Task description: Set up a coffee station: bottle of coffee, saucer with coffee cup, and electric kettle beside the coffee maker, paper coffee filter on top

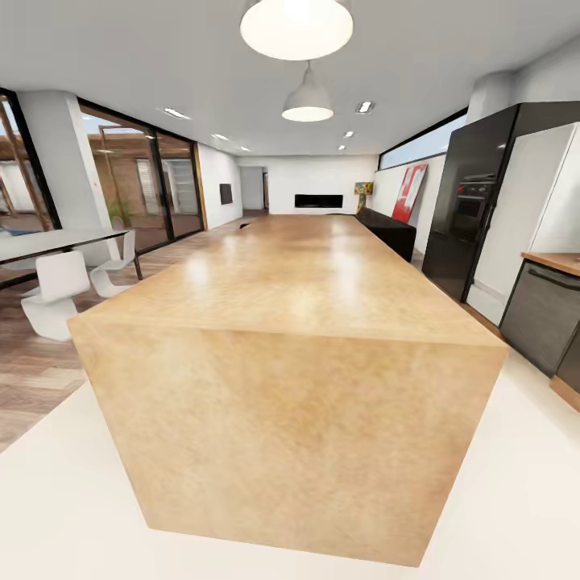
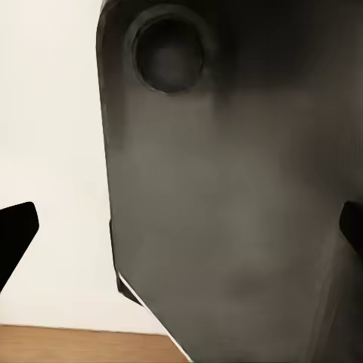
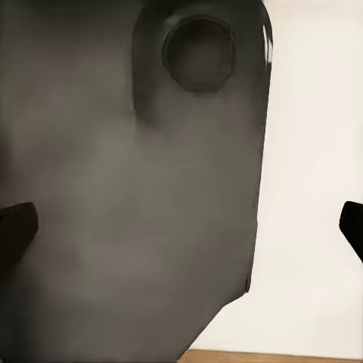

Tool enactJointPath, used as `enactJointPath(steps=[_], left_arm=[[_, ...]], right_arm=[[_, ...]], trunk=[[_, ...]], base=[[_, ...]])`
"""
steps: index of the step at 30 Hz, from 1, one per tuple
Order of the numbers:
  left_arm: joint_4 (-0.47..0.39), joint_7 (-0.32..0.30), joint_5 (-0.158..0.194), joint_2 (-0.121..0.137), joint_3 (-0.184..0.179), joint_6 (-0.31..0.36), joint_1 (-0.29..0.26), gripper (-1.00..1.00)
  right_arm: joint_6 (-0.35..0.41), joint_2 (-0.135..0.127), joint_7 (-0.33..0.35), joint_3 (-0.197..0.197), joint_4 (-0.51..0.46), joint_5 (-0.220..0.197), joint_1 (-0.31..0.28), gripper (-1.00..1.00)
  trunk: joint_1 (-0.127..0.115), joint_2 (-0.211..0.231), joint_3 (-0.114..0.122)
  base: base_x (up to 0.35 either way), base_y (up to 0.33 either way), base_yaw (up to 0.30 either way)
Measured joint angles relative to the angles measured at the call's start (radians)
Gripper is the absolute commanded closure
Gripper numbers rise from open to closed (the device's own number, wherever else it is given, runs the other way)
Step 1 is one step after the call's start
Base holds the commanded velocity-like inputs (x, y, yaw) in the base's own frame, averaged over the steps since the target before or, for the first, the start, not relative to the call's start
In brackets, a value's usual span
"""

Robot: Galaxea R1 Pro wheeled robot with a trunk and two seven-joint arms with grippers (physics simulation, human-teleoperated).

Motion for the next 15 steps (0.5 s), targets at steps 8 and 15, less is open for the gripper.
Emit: enactJointPath(steps=[8,15], left_arm=[[-0.043,-0.002,0.001,-0.026,0.003,-0.008,0.017,-1.00],[-0.055,-0.002,0.001,-0.026,0.003,-0.008,0.017,-1.00]], right_arm=[[-0.007,-0.020,-0.001,0.007,-0.019,0.009,-0.046,-1.00],[-0.007,-0.019,-0.001,0.006,-0.019,0.009,-0.052,-1.00]], trunk=[[0.000,0.000,0.000],[0.000,0.000,0.000]], base=[[0.000,0.000,0.000],[0.000,0.000,0.000]])
